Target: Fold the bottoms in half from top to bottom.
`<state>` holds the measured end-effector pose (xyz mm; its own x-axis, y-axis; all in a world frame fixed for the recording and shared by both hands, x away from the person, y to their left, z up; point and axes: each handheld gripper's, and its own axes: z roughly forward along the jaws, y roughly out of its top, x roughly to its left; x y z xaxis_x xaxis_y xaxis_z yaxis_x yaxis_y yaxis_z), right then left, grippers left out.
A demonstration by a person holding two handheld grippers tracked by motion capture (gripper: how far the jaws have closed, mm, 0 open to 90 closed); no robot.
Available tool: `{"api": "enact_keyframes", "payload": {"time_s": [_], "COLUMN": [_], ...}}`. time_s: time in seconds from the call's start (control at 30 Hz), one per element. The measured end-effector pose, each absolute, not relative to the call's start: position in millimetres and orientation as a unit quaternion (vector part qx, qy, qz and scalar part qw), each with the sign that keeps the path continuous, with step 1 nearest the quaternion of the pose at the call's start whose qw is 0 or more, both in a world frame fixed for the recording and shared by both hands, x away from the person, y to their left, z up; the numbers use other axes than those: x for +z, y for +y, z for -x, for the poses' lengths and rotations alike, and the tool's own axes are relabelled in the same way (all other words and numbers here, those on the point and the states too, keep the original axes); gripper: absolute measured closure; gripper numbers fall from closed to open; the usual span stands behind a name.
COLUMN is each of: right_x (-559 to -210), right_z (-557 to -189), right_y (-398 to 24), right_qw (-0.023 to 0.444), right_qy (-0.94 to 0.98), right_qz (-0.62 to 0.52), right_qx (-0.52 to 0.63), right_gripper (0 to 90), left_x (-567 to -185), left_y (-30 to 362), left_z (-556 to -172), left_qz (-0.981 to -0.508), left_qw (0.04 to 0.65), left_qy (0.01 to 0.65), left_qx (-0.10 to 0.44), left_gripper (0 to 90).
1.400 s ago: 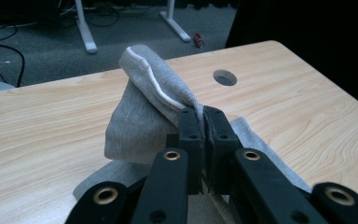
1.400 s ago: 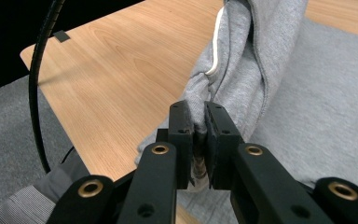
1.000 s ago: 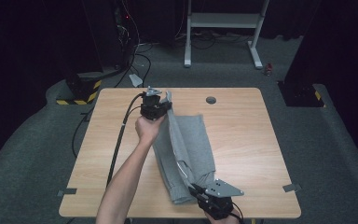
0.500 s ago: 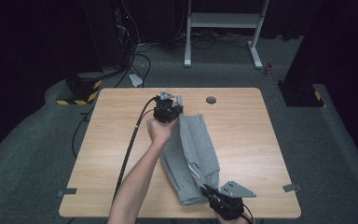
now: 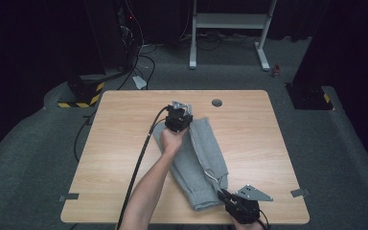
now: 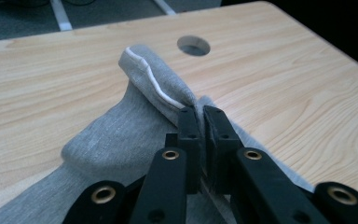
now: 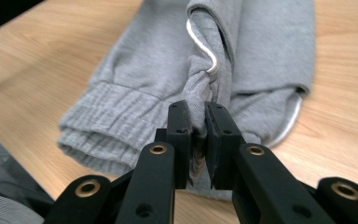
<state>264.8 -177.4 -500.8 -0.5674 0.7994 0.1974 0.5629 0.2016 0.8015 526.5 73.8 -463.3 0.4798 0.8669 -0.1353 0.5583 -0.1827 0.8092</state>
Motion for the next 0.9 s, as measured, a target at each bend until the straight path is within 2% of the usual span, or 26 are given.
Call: {"api": "enact_keyframes", "payload": {"time_s": [0.27, 0.37, 0.43, 0.5, 0.53, 0.57, 0.63, 0.7, 0.73, 0.9], "right_x": [-507.1, -507.5, -506.2, -505.4, -504.6, -501.7, -498.8, -497.7, -494.0, -486.4], "right_z": [-267.1, -267.0, -267.7, -268.4, -268.5, -269.4, -270.1, -270.4, -271.3, -278.8], "right_y": [-187.5, -187.7, -187.6, -187.5, -187.1, -186.9, -186.7, -186.6, -185.9, -185.2], "right_qw": [0.134, 0.132, 0.131, 0.131, 0.131, 0.128, 0.128, 0.129, 0.128, 0.137], "right_qy": [0.765, 0.767, 0.768, 0.769, 0.767, 0.767, 0.77, 0.77, 0.771, 0.773], "right_qz": [-0.459, -0.456, -0.454, -0.452, -0.454, -0.448, -0.441, -0.437, -0.433, -0.426], "right_qx": [0.432, 0.432, 0.433, 0.433, 0.434, 0.44, 0.444, 0.446, 0.449, 0.45], "right_gripper": [80.6, 78.5, 74.0, 71.1, 67.4, 58.4, 52.2, 50.0, 45.7, 41.7], "left_x": [-486.4, -491.8, -491.7, -491.1, -489.0, -485.6, -481.3, -478.1, -473.5, -467.5], "left_y": [68.7, 71.1, 74.4, 75.4, 77.8, 79.8, 82.7, 86.0, 90.2, 101.7], "left_z": [-527.3, -526.3, -525.0, -523.9, -522.4, -518.6, -513.5, -509.8, -502.8, -484.4], "left_qz": [-0.76, -0.763, -0.761, -0.758, -0.756, -0.756, -0.755, -0.755, -0.756, -0.757], "left_qw": [0.403, 0.4, 0.399, 0.401, 0.398, 0.398, 0.403, 0.407, 0.408, 0.418], "left_qy": [0.478, 0.479, 0.482, 0.487, 0.492, 0.489, 0.486, 0.482, 0.478, 0.471], "left_qx": [0.177, 0.168, 0.17, 0.169, 0.168, 0.173, 0.179, 0.181, 0.182, 0.173], "left_gripper": [83.8, 76.9, 71.4, 62.1, 62.1, 57.1, 53.0, 50.5, 48.2, 43.1]}}
